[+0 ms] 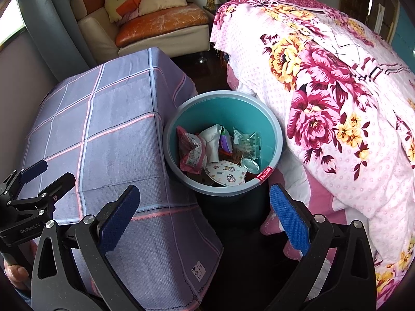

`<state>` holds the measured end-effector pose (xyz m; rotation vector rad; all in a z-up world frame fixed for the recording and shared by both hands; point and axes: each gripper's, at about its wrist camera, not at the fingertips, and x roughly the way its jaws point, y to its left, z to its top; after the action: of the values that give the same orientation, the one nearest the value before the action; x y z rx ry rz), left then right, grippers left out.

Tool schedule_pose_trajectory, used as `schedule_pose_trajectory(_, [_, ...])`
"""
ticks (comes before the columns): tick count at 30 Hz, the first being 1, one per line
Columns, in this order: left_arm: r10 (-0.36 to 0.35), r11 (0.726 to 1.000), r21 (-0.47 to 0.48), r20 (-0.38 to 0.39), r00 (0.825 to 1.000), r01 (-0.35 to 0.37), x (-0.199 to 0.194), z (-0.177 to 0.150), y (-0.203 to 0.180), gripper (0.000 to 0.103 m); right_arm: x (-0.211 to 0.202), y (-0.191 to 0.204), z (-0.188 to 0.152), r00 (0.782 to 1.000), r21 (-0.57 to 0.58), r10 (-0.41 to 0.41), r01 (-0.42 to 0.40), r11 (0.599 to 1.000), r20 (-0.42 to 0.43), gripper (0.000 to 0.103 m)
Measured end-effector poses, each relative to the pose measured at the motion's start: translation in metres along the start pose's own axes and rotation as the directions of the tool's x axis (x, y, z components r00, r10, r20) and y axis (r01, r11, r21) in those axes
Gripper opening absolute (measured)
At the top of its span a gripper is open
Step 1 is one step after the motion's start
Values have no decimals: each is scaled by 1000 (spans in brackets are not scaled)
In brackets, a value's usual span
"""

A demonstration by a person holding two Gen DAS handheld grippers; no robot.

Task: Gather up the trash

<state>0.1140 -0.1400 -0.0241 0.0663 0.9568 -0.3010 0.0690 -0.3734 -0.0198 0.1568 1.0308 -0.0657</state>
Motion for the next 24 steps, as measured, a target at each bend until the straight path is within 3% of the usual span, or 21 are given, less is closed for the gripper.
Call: schedule_pose_trajectory(24, [2, 1000, -1, -13, 1000, -2, 9, 3, 2, 99, 12, 1, 5, 1000, 0, 2, -2, 1000, -26, 96])
